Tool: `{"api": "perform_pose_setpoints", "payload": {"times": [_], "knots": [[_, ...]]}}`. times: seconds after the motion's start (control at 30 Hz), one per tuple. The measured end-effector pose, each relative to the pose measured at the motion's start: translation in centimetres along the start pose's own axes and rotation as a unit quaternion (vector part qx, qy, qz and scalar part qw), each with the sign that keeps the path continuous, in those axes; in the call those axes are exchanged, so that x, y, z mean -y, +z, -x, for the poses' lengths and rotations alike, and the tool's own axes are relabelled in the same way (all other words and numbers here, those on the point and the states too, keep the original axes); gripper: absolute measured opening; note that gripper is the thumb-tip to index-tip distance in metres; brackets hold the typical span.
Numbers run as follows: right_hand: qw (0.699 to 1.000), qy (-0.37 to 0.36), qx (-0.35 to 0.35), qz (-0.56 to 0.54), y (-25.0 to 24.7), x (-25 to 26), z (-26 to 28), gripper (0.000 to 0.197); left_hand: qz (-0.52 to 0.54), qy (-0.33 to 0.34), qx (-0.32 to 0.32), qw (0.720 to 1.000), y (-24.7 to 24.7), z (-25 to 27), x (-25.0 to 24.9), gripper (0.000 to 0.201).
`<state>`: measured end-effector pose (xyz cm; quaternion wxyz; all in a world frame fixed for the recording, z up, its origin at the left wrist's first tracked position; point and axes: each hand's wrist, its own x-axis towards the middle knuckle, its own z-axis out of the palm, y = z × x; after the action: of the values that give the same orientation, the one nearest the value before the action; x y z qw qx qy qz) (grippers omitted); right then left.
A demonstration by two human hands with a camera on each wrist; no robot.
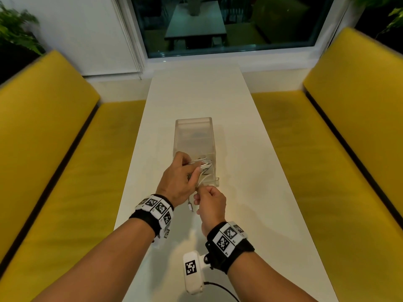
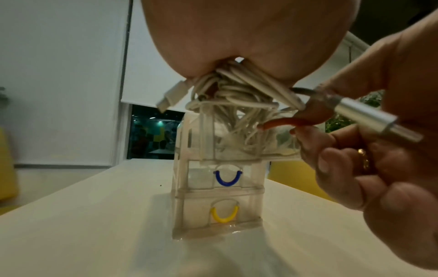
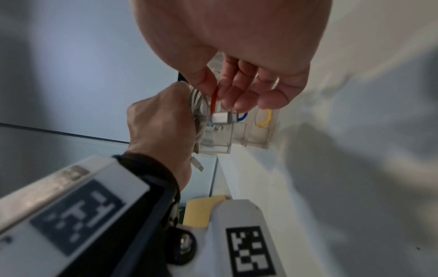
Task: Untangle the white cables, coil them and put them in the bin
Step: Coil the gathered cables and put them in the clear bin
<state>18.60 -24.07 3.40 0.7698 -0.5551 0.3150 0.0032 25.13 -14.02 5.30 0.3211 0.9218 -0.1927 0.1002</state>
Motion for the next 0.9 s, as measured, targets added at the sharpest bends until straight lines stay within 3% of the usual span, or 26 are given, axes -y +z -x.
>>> {"api": "perform_pose_setpoints", "payload": {"times": [0.13, 0.23, 0.3, 0.37, 0.47, 0.53, 0.7, 0.9], "knots": [[1.000, 0.009, -0.002, -0.009, 0.2, 0.0, 0.0, 0.020, 0.040, -0.025, -0.085, 0.995, 0.1, 0.0, -0.3, 0.029], [1.000, 0.010, -0.003, -0.009, 0.0, 0.2, 0.0, 0.020, -0.008, -0.003, -0.078, 0.997, 0.4, 0.2, -0.7, 0.016], [1.000, 0.008, -0.006, -0.009, -0.3, 0.3, -0.2, 0.020, -0.026, 0.016, -0.021, 0.999, 0.0, 0.3, -0.7, 0.028], [1.000, 0.007, -0.010, -0.004, -0.5, 0.4, -0.4, 0.022, -0.016, 0.019, 0.079, 0.997, -1.3, 0.5, -0.4, 0.047], [1.000, 0.006, -0.009, -0.008, -0.5, 0.4, -0.5, 0.019, -0.033, 0.022, 0.222, 0.974, -3.3, 0.6, -0.1, 0.082], [1.000, 0.011, -0.006, -0.011, -0.5, 0.5, -0.5, 0.014, -0.061, 0.026, 0.271, 0.960, -4.0, 0.4, 0.1, 0.095], [1.000, 0.016, -0.004, -0.006, -0.5, 0.6, -0.6, 0.010, -0.106, 0.041, 0.276, 0.954, -3.8, -0.3, 0.3, 0.073], [1.000, 0.003, 0.001, 0.012, -0.7, 0.4, -0.6, 0.011, -0.077, 0.014, 0.247, 0.966, -3.6, -0.7, -0.4, 0.056]]}}
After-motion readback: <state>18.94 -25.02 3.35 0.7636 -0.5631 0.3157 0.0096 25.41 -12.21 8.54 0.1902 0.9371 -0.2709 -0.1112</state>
